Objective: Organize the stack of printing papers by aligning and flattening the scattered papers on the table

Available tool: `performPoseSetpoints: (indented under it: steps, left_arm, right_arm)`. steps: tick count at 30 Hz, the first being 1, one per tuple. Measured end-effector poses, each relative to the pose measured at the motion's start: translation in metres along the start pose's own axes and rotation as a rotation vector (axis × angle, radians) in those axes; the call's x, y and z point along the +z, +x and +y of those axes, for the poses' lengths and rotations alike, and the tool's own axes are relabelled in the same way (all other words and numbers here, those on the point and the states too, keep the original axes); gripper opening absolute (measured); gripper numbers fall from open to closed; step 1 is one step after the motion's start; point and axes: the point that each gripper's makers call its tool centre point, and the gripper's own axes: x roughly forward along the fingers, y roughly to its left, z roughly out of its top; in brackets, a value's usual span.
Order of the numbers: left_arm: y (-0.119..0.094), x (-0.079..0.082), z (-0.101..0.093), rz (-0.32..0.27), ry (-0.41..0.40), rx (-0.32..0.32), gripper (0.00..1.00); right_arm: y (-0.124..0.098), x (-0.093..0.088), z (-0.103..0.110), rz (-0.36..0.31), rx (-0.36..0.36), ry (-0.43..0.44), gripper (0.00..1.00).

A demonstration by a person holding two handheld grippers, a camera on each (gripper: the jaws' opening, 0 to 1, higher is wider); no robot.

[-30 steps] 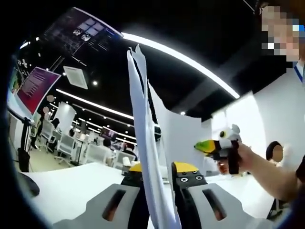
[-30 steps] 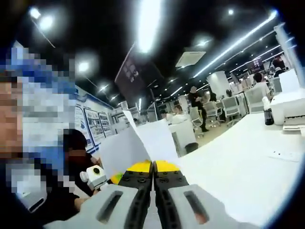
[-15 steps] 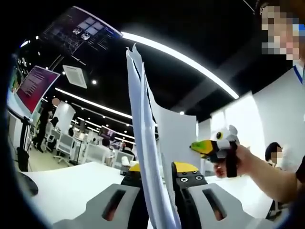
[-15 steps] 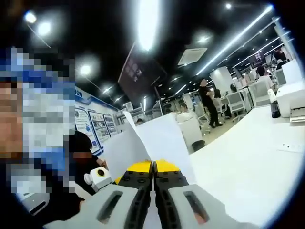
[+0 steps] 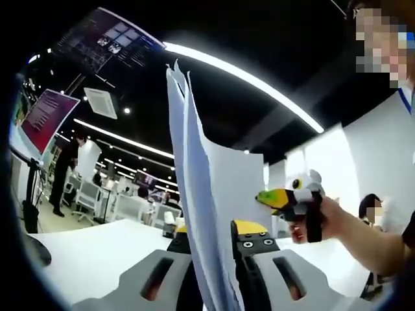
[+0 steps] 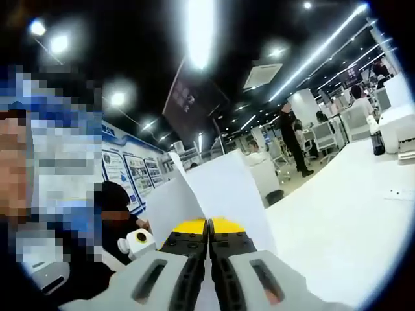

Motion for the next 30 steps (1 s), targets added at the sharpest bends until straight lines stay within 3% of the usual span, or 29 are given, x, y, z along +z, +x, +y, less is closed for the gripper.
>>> performPoseSetpoints:
  steps: [6,14,18,30]
  left_arm:
    - [-0.0004,-0.0009,0.0006,0.006,-0.004,0.000,0.07]
    - [-0.0015,-0.0005,0.0010,0.000,-0.011,0.002,0.06]
    - [-0.0017,-0.0006,0.0009,0.000,-0.016,0.002,0.06]
    - [-0.0028,-0.0005,0.0022,-0.003,-0.018,0.010,0.06]
  right_arm:
    - [0.0014,-0.0017,0.0030,0.004,0.005,-0.003,0.00]
    - [0.0010,-0.0026,0.0038,0.007,0.004,-0.009,0.00]
    - [0.0000,-0.0010,0.0026,0.004,-0.017,-0.055,0.00]
    - [-0.0039,0.0032,-0.0056,-0.005,-0.076,-0.117,0.16]
